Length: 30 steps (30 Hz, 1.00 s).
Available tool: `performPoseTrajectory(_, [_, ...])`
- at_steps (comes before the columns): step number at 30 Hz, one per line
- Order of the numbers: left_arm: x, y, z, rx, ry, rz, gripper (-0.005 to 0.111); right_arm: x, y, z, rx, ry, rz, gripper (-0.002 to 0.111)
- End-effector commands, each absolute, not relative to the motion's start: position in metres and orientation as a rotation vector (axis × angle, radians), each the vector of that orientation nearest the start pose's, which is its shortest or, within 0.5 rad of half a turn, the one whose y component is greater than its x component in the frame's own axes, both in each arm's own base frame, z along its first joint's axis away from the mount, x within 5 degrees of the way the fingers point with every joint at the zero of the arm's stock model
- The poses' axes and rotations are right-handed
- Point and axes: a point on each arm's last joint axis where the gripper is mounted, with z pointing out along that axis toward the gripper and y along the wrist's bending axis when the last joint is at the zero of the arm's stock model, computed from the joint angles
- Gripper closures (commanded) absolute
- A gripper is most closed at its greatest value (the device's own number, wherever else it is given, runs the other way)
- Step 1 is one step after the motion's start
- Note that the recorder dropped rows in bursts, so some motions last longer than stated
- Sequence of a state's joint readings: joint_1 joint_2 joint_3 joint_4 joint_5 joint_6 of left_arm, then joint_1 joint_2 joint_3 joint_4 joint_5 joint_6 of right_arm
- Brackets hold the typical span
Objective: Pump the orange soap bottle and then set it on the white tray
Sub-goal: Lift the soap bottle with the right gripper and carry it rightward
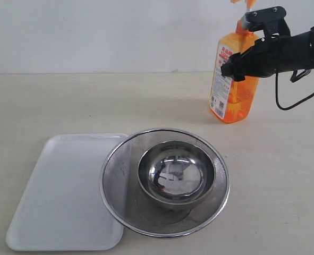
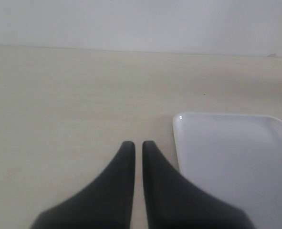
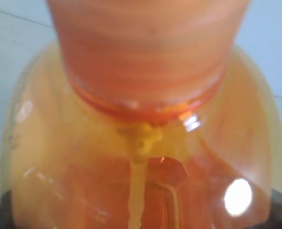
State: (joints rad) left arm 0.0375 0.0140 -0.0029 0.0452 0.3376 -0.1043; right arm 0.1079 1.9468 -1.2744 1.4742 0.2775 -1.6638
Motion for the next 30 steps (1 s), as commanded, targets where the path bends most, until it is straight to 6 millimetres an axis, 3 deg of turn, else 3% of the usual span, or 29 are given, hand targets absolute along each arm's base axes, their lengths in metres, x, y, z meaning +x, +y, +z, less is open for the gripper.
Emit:
performPoseTrajectory(1, [0.055, 0.003, 0.183, -0.095, 1.825, -0.006, 0.102, 0.413, 0.067, 0.209, -0.469, 2.118, 0.241, 0.109])
performPoseTrajectory(8, [0.055, 0.003, 0.183, -0.095, 1.825, -0.006, 0.102, 0.383, 0.054, 0.222, -0.376, 2.13, 0.141, 0.109])
performPoseTrajectory(30, [0.055, 0.003, 0.183, -0.095, 1.825, -0.006, 0.102, 0.302, 0.047, 0.257, -0.167, 2.079, 0.268, 0.109])
